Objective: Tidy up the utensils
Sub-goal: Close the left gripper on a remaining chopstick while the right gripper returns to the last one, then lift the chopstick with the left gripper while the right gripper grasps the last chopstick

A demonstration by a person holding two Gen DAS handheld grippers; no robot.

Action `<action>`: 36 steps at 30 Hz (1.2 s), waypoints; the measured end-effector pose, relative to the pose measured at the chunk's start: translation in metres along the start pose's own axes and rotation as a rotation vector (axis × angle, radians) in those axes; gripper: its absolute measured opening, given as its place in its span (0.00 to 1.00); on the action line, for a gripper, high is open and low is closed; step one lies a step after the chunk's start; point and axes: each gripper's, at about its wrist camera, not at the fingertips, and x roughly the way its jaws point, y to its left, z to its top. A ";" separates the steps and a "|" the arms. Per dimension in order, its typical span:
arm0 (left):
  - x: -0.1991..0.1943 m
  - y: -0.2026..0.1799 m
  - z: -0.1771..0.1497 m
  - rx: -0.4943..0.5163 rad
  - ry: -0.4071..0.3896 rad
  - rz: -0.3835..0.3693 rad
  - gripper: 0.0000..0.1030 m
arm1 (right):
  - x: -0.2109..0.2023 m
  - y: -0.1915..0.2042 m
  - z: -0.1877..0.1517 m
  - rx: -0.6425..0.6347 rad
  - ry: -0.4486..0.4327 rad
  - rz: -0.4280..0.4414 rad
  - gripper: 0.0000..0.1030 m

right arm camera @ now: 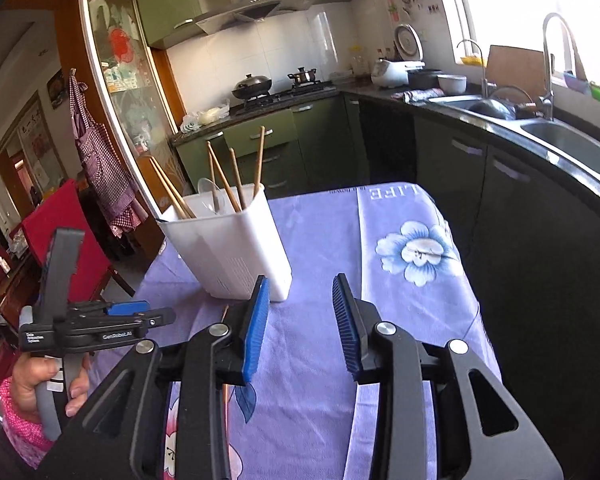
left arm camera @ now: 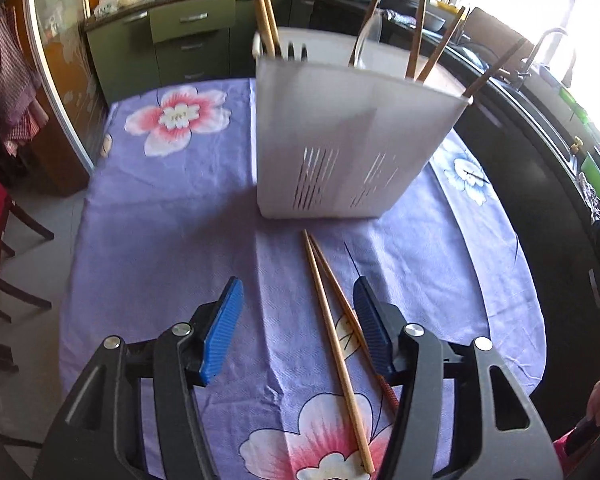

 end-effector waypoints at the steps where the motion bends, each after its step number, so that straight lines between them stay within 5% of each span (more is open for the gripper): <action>1: 0.009 -0.002 -0.001 -0.008 0.021 0.001 0.49 | 0.001 -0.004 -0.005 0.012 0.008 0.006 0.32; 21: 0.069 -0.020 -0.010 -0.029 0.147 0.100 0.28 | 0.013 -0.027 -0.020 0.107 0.036 0.075 0.34; 25: 0.070 -0.024 -0.012 -0.010 0.142 0.123 0.24 | 0.014 -0.027 -0.020 0.112 0.038 0.082 0.34; 28: 0.069 -0.023 -0.014 -0.003 0.137 0.127 0.09 | 0.015 -0.026 -0.020 0.108 0.044 0.085 0.34; 36: 0.040 0.001 -0.012 -0.019 0.079 0.083 0.06 | 0.025 -0.023 -0.022 0.090 0.078 0.071 0.34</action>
